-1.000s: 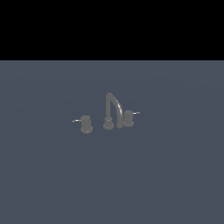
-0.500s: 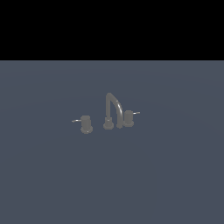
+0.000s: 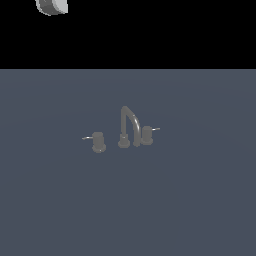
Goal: Turn on the faucet by rotating a designated handle.
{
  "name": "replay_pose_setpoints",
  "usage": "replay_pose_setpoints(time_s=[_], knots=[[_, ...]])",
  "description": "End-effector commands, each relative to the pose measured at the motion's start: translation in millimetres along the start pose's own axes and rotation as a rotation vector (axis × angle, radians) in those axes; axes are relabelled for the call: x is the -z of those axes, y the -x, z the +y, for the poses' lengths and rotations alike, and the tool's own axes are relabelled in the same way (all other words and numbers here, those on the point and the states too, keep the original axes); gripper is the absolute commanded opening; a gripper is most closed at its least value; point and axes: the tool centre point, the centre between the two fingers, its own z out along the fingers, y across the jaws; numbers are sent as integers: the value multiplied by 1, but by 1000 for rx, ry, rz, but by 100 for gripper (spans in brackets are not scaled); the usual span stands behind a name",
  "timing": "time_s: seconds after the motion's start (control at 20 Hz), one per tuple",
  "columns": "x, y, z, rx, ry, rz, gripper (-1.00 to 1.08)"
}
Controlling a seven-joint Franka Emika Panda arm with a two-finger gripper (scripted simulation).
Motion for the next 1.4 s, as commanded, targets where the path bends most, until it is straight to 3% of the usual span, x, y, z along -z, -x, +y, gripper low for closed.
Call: replay_pose_setpoints(time_s=[0.0, 0.7, 1.35], knots=[[-17, -6, -12, -54, -2, 1, -100], [-103, -50, -70, -328, -9, 6, -100], [-170, -97, -105, -543, -11, 12, -100]])
